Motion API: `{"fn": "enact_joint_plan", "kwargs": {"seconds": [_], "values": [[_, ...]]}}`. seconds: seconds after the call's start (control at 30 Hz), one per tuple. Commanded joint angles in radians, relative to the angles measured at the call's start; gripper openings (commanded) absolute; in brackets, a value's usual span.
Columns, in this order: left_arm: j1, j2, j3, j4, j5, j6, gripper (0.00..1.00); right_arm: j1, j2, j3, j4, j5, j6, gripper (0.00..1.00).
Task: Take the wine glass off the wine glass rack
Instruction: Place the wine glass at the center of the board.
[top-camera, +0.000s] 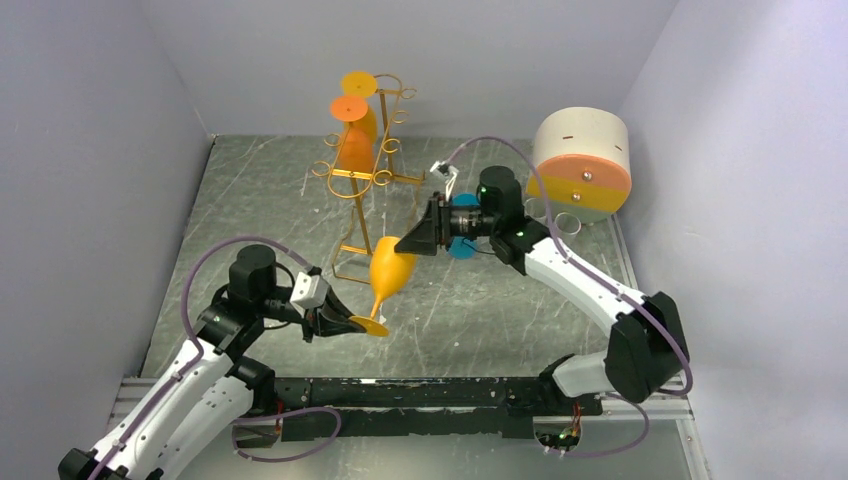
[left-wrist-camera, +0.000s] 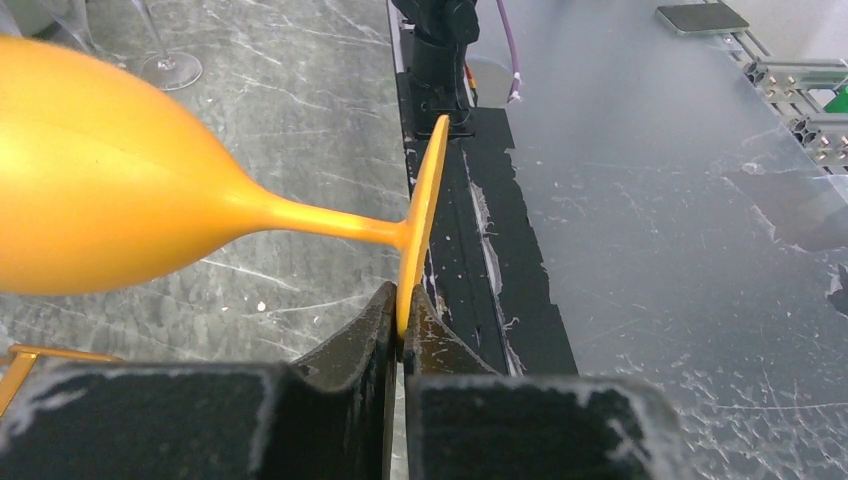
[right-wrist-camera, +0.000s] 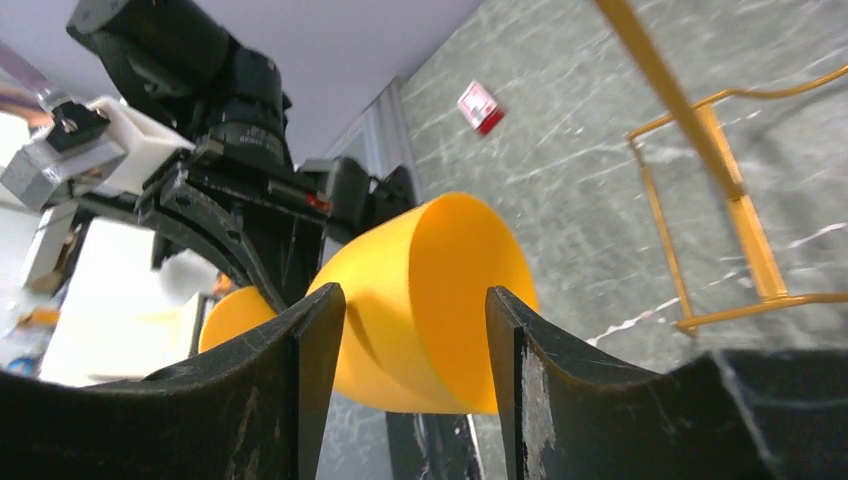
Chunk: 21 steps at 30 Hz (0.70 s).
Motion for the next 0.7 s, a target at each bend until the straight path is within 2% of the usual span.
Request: {"fn": "enact_joint_plan", "kwargs": {"seconds": [0.0,0.1,0.3,0.43,0.63,0.67], "values": [[-0.005,-0.024,-0.005,0.016,0.014,0.034,0.07,0.056,0.038,0.078,-0.133,-0.128,-0.07,0.58],[-0.005,-0.038,-0.015,0.012,-0.025,0.044,0.07,0.068,0.041,0.083,-0.171,-0.202,-0.105,0.58],[-0.005,-0.031,-0.005,-0.021,-0.079,0.063,0.07,0.068,0.005,0.069,-0.161,-0.247,-0.093,0.53],[-0.005,-0.036,-0.012,-0.022,-0.127,0.054,0.07,0.068,-0.004,0.075,-0.187,-0.242,-0.094,0.43],[-0.004,-0.035,-0.014,-0.026,-0.184,0.047,0.09,0.067,-0.02,0.074,-0.204,-0.219,-0.095,0.35],[-0.003,-0.037,-0.009,-0.032,-0.193,0.053,0.11,0.068,-0.022,0.074,-0.21,-0.199,-0.096,0.29]]}}
